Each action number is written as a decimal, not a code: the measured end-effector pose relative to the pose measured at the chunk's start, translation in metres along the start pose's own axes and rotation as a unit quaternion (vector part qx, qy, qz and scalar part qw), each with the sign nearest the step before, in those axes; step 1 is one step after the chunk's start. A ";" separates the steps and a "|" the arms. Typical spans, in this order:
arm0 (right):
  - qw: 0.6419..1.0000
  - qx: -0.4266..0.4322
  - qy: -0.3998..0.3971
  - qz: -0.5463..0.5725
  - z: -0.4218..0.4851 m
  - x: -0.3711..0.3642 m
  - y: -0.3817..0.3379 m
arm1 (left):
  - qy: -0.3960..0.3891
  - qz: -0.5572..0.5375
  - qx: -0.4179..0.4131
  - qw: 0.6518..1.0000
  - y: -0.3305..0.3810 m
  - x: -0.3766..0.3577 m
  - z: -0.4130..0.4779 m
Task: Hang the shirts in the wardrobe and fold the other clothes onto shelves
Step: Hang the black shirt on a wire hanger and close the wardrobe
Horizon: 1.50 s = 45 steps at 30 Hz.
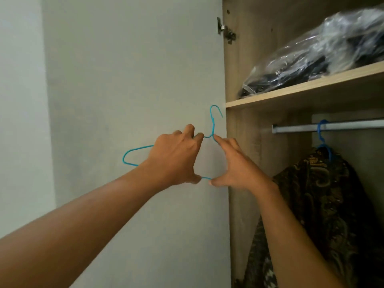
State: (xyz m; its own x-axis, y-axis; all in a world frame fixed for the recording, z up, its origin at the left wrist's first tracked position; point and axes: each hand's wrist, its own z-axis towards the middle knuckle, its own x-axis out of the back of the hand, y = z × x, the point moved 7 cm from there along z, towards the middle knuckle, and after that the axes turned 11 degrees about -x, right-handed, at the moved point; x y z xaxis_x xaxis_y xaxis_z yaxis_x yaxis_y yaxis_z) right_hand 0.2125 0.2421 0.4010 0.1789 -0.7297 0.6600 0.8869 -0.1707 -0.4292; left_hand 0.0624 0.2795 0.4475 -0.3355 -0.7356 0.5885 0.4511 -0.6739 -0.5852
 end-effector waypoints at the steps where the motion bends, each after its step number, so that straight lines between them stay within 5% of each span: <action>1: 1.000 0.011 0.001 -0.002 -0.010 0.000 -0.019 | 0.003 0.001 0.007 1.000 -0.008 0.010 -0.019; 12: 0.984 0.162 0.024 -0.069 -0.122 -0.013 -0.272 | 0.015 -0.008 0.133 0.991 -0.123 0.118 -0.261; 20: 0.965 0.251 -0.013 -0.073 -0.158 -0.096 -0.412 | -0.039 0.019 0.246 0.968 -0.194 0.136 -0.408; 32: 0.935 0.328 -0.136 -0.010 -0.179 -0.328 -0.509 | -0.176 0.014 0.363 0.915 -0.268 0.023 -0.572; 45: 0.898 0.336 -0.284 0.021 -0.193 -0.568 -0.523 | -0.308 -0.013 0.451 0.838 -0.302 -0.162 -0.694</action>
State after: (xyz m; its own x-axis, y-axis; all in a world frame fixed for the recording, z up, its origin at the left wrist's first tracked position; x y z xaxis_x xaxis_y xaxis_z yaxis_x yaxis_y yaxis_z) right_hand -0.4353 0.6175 0.1316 0.2380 -0.2377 0.9417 0.8969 0.4259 -0.1191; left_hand -0.5934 0.5542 0.1418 0.0102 -0.3592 0.9332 0.9848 -0.1583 -0.0717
